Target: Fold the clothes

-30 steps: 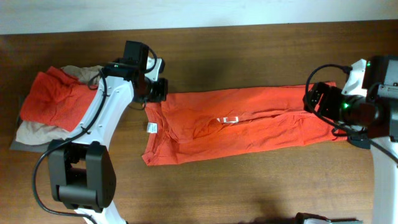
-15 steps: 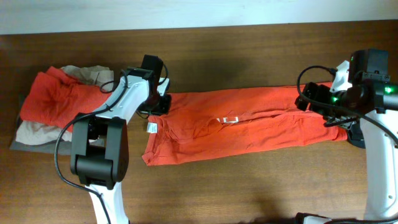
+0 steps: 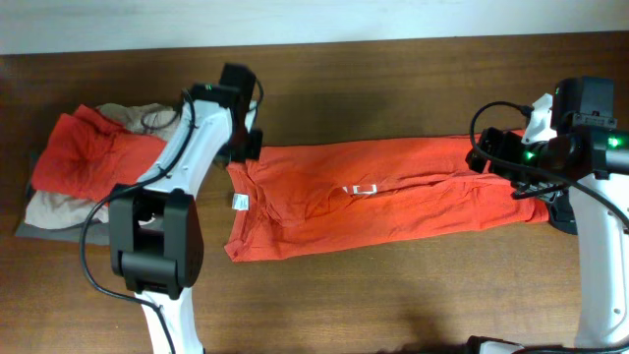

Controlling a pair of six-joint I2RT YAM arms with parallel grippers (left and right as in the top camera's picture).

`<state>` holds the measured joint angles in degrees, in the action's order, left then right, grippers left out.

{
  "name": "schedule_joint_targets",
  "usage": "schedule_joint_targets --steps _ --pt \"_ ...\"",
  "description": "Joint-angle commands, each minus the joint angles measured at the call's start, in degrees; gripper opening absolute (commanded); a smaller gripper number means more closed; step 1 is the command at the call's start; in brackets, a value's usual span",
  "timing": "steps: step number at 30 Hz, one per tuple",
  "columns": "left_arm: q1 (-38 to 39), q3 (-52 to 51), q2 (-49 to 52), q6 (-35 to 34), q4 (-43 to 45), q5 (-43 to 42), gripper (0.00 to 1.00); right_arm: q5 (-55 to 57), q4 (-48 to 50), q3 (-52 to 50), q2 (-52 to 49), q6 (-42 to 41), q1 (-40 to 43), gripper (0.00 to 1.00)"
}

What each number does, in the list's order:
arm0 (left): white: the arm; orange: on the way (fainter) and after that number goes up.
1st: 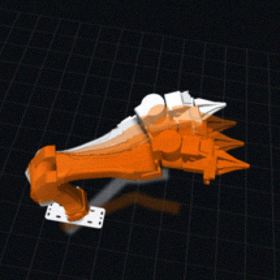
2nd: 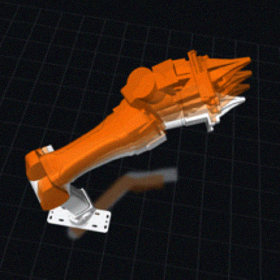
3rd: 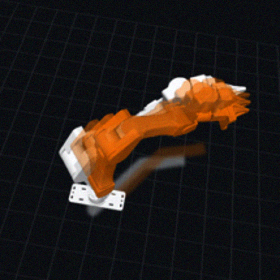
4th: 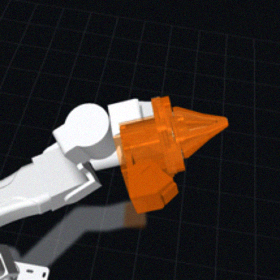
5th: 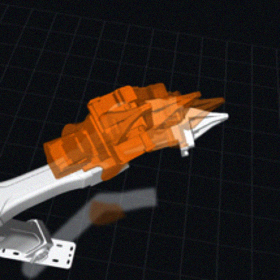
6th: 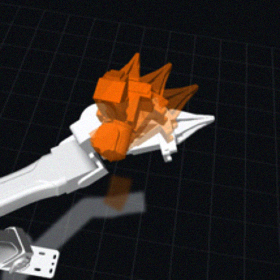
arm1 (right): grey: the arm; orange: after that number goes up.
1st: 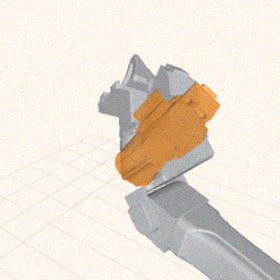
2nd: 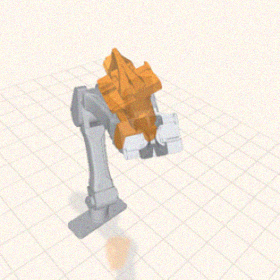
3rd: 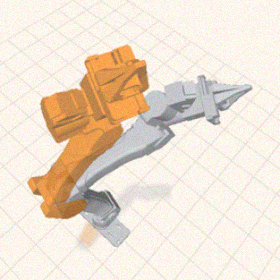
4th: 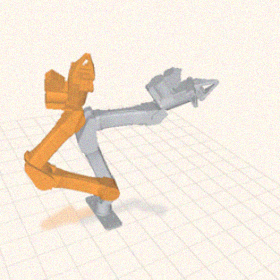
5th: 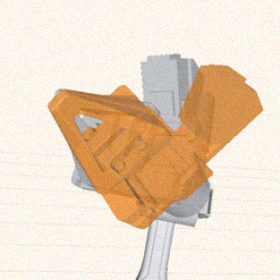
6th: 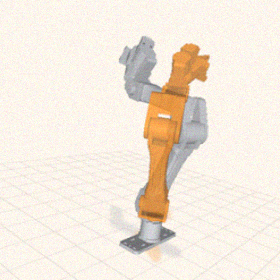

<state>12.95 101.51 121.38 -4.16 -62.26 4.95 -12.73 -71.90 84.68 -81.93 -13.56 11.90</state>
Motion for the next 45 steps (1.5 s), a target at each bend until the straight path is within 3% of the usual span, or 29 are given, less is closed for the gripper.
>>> schedule_joint_targets --steps 1,3,8,9,12,14,21,26,30,32,35,38,42,44,45 --pt "0.42 5.11 -2.12 -0.94 -1.22 -2.49 0.04 0.63 0.46 -0.15 0.55 -0.24 0.11 0.99" --pt "1.7 4.7 -1.84 -0.57 -0.98 -9.64 0.03 2.08 0.55 -0.17 0.26 -0.24 0.11 0.99" --pt "4.72 1.42 -0.68 2.01 -1.16 -17.4 0.0 2.01 -0.61 -0.17 -1.49 -0.35 0.11 0.97" --pt "5.55 0.44 -0.31 3.5 -0.9 -18.47 0.0 1.66 -1.05 -0.17 -2.16 -0.48 0.11 0.86" --pt "7.96 -2.78 0.74 6.19 0.2 -17.53 0.0 -3.65 -1.33 -0.55 -4.15 -0.44 -0.24 0.26" --pt "8.7 -5.49 1.57 6.16 2.12 -14.27 0.0 -9.55 -0.04 -1.4 -6.27 -0.46 -1.4 0.04" --pt "8.2 -12.09 5.31 6.16 7.78 -8.26 0.0 -21.9 11.13 -6.88 -11.78 -4.7 -7.21 0.04" --pt "8.28 -12.63 6.93 6.05 8.17 -8.35 0.0 -29.35 28.59 -14.75 -15.98 -11.26 -15.85 0.04" --pt "8.26 -12.52 6.86 5.46 8.02 -8.52 0.0 -29.79 41.42 -18.51 -18.32 -14.99 -22.12 0.04" --pt "7.96 -12.24 6.86 5.01 8.02 -8.48 0.0 -26.08 41.7 -18.51 -18.53 -14.8 -22.69 0.04" --pt "5.99 -11.78 6.86 5.07 7.76 -6.67 0.0 -17.9 38.73 -18.34 -17.88 -14.36 -20.15 0.04" --pt "3.58 -11.78 6.86 5.07 7.3 -2.1 0.0 -17.2 35.54 -17.86 -16.7 -10.97 -14.45 0.04" --pt "0.11 -11.67 6.86 5.09 8.15 -2.1 0.0 -17.2 30.21 -16.09 -15.8 -3.72 -5.05 0.06" --pt "-1.44 -11.63 6.86 5.09 8.72 -2.34 0.0 -17.22 27.67 -15.02 -15.8 -0.07 -0.28 0.12" --pt "-2.21 -11.3 6.86 5.11 8.7 -2.43 0.0 -17.25 27.39 -14.97 -15.8 1.9 1.92 0.21"
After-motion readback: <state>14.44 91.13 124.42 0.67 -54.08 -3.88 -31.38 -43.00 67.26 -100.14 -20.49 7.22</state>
